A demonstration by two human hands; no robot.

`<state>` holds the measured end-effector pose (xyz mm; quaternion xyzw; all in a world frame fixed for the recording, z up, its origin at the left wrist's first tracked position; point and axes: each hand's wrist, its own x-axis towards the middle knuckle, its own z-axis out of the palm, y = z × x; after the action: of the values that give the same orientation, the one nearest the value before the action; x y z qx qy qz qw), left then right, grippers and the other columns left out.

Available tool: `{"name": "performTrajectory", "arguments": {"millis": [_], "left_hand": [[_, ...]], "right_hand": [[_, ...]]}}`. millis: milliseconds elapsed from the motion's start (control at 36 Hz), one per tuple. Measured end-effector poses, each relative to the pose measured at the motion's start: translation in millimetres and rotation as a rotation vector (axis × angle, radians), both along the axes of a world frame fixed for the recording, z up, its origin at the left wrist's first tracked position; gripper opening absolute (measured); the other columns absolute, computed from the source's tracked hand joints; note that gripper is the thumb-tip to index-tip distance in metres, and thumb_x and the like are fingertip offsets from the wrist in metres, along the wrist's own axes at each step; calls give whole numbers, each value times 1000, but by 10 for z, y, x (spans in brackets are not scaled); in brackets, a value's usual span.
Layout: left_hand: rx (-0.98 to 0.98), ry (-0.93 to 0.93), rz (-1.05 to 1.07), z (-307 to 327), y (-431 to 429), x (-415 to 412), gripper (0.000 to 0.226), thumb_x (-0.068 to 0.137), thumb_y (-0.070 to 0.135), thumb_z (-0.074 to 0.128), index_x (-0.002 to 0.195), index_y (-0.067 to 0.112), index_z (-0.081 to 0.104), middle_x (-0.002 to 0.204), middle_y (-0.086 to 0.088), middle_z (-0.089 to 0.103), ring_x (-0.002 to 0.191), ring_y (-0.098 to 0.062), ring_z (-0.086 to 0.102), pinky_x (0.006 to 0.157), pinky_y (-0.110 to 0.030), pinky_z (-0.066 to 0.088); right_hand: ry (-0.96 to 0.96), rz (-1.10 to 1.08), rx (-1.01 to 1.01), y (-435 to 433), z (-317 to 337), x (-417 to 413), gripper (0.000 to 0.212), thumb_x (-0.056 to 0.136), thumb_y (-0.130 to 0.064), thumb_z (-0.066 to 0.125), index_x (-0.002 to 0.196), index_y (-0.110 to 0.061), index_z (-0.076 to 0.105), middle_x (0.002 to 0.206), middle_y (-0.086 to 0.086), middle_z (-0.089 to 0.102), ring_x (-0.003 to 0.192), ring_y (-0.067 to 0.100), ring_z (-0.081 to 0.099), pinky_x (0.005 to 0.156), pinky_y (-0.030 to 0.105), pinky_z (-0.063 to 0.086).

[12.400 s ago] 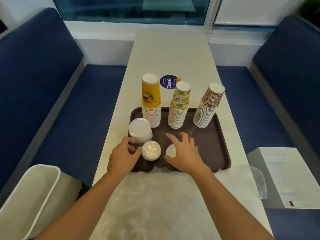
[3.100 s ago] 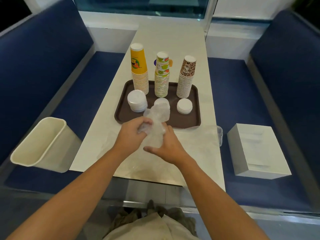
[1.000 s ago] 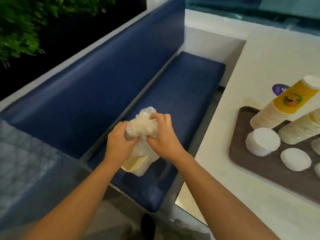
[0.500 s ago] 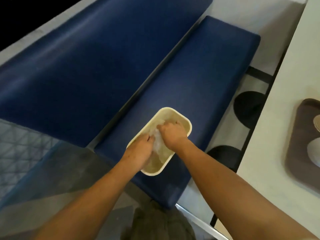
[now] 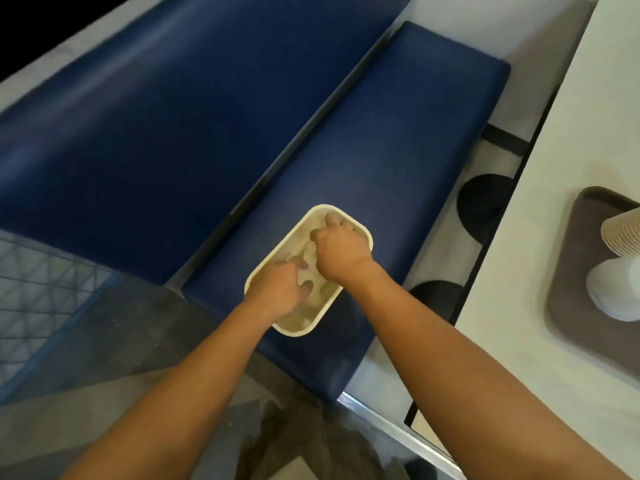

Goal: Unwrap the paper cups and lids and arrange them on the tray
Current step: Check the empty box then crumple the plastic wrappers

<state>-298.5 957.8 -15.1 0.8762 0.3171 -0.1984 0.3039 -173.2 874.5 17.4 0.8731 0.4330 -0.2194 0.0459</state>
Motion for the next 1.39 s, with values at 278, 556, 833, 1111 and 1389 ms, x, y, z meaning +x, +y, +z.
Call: {"name": "performTrajectory", "arguments": {"millis": [278, 556, 833, 1111, 1389], "left_hand": [[-122, -652, 377, 835, -1105, -255, 55, 92, 29, 75, 140, 32, 49, 129, 9, 54, 109, -10, 58, 95, -37, 54], [-244, -739, 202, 1188, -2709, -149, 62, 94, 28, 76, 144, 38, 40, 137, 9, 48, 119, -2, 52, 94, -14, 45], [-120, -642, -158, 1198, -3900, 84, 65, 90, 37, 78, 145, 41, 44, 145, 14, 45, 125, -12, 49, 106, -33, 49], [95, -377, -433, 993, -4328, 281, 59, 92, 42, 73, 146, 38, 49, 149, 10, 46, 131, -18, 43, 104, -29, 43], [182, -422, -405, 922, -4523, 337, 45, 95, 53, 65, 137, 37, 61, 139, 12, 57, 126, -15, 47, 102, -30, 46]], "right_hand": [[-30, -326, 627, -1360, 937, -310, 49, 87, -6, 62, 134, -21, 62, 154, 12, 36, 141, 33, 33, 103, 47, 49], [-245, -469, 615, -3162, 1316, -512, 64, 90, -14, 64, 150, -31, 49, 166, 9, 26, 157, 32, 12, 123, 49, 27], [-226, -503, 447, -4865, 1127, -462, 82, 81, -48, 56, 158, -31, 35, 169, 13, 17, 157, 37, 7, 123, 60, 20], [-75, -508, 168, -5573, 803, -457, 80, 92, -56, 52, 161, -35, 17, 171, 5, 11, 158, 36, 0, 126, 58, 9], [-95, -569, 232, -5742, 554, -404, 40, 103, -25, 51, 143, -31, 54, 137, 1, 50, 123, 28, 44, 104, 44, 37]]}}
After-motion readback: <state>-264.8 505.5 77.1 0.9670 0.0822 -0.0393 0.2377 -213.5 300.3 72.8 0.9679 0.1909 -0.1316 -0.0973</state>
